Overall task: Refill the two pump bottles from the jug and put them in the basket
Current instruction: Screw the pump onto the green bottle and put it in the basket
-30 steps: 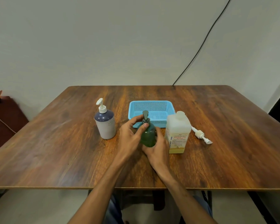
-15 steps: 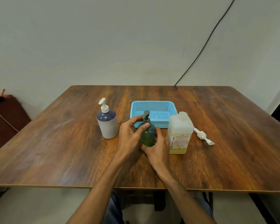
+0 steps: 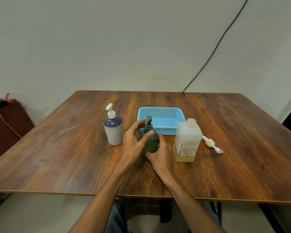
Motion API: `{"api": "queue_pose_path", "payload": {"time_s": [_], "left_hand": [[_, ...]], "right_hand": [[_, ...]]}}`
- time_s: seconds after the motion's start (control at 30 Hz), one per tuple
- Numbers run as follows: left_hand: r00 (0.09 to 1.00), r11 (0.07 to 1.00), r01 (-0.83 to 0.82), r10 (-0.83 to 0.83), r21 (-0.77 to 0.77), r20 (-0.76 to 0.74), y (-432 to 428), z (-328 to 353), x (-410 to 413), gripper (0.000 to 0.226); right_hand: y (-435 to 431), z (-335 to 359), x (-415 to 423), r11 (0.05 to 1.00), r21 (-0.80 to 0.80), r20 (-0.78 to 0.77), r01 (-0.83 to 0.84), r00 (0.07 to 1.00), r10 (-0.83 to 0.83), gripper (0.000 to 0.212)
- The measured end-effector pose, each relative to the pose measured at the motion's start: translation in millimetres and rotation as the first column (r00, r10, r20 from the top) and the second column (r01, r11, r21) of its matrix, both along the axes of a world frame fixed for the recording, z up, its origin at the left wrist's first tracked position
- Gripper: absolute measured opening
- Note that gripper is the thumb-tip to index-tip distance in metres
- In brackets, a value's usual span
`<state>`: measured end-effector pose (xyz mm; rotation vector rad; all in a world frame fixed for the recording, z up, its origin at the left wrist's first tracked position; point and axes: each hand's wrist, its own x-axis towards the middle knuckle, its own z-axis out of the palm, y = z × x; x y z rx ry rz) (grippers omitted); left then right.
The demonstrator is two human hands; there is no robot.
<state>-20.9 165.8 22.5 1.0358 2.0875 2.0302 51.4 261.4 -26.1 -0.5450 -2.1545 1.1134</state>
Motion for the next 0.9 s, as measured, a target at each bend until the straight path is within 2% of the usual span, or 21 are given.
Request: {"api": "queue_pose_path", "payload": {"time_s": [0.13,0.2,0.3,0.5,0.63,0.9], "left_hand": [[0.994,0.994,0.065,-0.057,-0.087,0.098,-10.8,-18.6,-3.7,0.097],[0.995,0.985,0.067,-0.055,-0.161,0.080,-15.5,-25.9,-6.0,0.106],[0.997,0.973,0.071,-0.063,-0.221,0.046,-19.1,-30.1,-10.8,0.092],[1.000,0.988,0.017,-0.017,-0.154,0.000,-19.7,-6.2,-22.3,0.068],[0.997,0.995,-0.033,0.027,-0.091,-0.074,-6.4,24.4,-40.8,0.067],[0.985,0.975,-0.145,0.126,-0.167,-0.118,37.1,35.9,-80.0,0.070]], "right_hand": [[6.6,3.4,3.4,0.993,-0.036,0.076,-0.112,0.990,0.115,0.079],[10.3,0.4,6.4,0.986,-0.076,0.113,-0.146,0.982,0.154,0.095],[14.5,-6.2,11.1,0.979,-0.091,0.148,-0.184,0.969,0.196,0.110],[17.3,-11.7,14.9,0.967,-0.080,0.212,-0.242,0.944,0.254,0.110],[19.1,-13.4,11.6,0.966,-0.057,0.251,-0.252,0.933,0.258,0.099],[22.5,-14.3,2.8,0.972,0.006,0.226,-0.235,0.947,0.228,0.090]]}}
